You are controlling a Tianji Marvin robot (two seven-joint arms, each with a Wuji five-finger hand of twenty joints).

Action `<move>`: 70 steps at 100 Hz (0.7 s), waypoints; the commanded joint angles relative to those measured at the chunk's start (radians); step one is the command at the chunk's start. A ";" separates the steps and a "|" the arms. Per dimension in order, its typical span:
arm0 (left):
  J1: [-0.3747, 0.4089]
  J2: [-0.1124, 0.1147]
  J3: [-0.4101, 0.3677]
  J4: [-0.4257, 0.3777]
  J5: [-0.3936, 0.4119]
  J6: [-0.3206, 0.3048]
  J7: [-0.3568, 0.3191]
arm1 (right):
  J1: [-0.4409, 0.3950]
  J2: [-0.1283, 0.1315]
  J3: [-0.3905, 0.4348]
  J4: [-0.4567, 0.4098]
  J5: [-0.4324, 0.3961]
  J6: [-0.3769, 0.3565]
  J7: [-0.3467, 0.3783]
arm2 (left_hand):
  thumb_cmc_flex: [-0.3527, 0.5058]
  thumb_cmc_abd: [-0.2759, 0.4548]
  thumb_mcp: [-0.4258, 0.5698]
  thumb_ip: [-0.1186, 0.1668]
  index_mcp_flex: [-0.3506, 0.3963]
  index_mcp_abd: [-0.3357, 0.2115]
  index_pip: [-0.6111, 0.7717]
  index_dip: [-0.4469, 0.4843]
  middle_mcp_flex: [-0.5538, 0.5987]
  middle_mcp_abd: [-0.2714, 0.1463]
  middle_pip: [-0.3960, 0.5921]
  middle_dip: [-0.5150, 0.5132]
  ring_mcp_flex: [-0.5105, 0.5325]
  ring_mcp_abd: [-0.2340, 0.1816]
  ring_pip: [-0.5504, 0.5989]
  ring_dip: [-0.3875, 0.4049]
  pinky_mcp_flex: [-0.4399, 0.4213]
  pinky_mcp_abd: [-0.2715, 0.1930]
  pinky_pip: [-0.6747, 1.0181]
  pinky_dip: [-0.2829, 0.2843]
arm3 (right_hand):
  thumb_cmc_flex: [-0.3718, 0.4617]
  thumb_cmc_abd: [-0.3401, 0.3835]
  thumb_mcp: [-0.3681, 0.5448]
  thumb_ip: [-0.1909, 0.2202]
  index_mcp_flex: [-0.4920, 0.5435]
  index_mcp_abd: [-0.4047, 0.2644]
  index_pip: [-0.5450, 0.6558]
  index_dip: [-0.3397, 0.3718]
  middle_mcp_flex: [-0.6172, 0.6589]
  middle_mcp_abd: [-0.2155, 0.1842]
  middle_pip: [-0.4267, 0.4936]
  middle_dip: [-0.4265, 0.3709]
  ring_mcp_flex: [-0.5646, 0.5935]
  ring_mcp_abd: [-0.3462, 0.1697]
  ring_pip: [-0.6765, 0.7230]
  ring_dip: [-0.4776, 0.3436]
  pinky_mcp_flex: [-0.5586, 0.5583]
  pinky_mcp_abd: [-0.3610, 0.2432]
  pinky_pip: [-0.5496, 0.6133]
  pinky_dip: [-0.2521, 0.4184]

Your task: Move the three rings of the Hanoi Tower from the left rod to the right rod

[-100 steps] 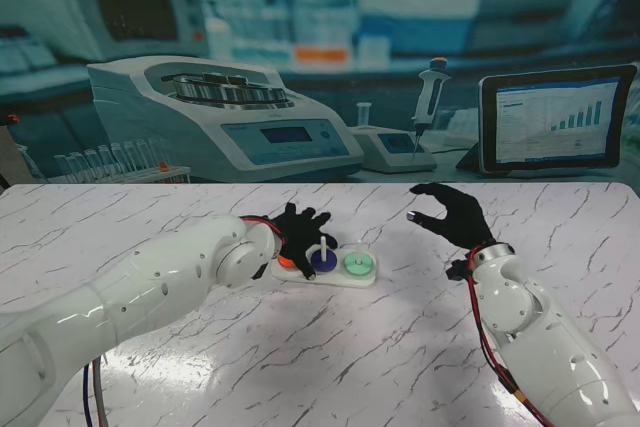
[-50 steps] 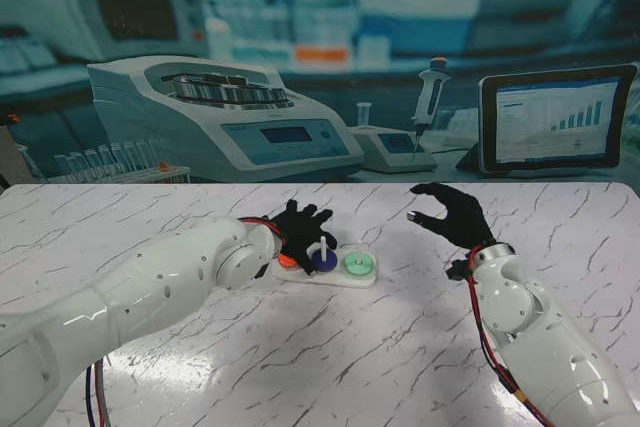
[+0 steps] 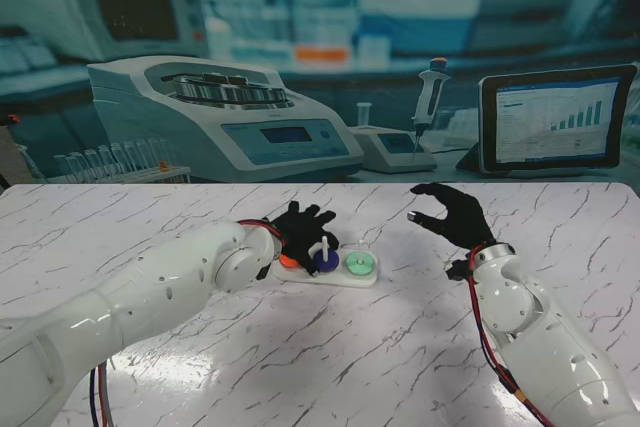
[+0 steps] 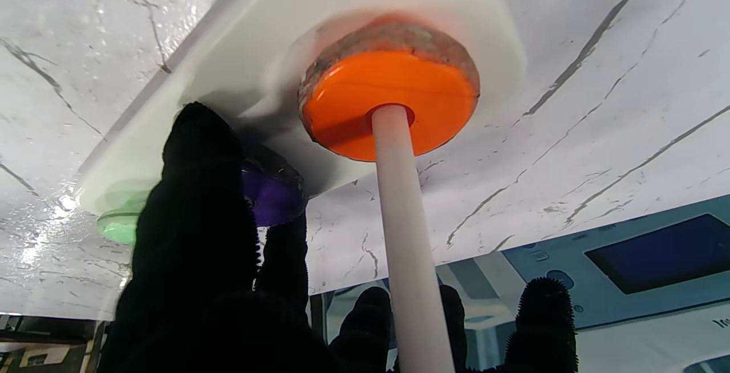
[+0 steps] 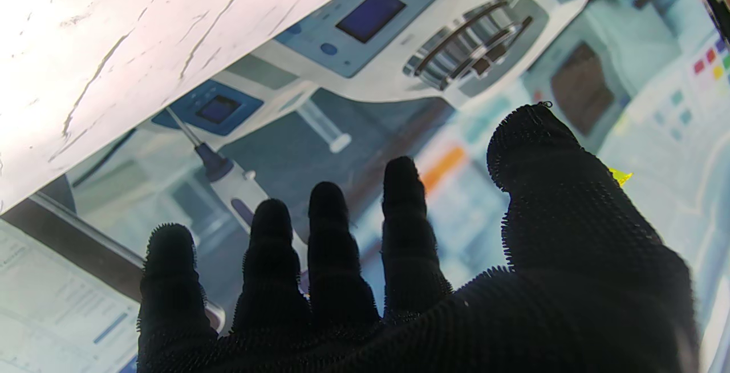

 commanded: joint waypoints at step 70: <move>0.004 -0.014 0.011 0.035 -0.019 -0.073 0.003 | -0.006 -0.007 -0.004 -0.001 0.001 0.001 -0.002 | -0.018 -0.020 0.196 -0.003 0.061 -0.111 0.033 0.076 0.002 -0.039 0.005 0.018 0.008 -0.025 0.020 0.011 -0.005 0.009 0.049 -0.004 | 0.005 0.020 -0.007 0.026 0.010 -0.016 0.007 -0.013 0.017 -0.010 0.007 0.003 -0.012 -0.005 0.011 0.005 -0.013 -0.081 0.007 0.008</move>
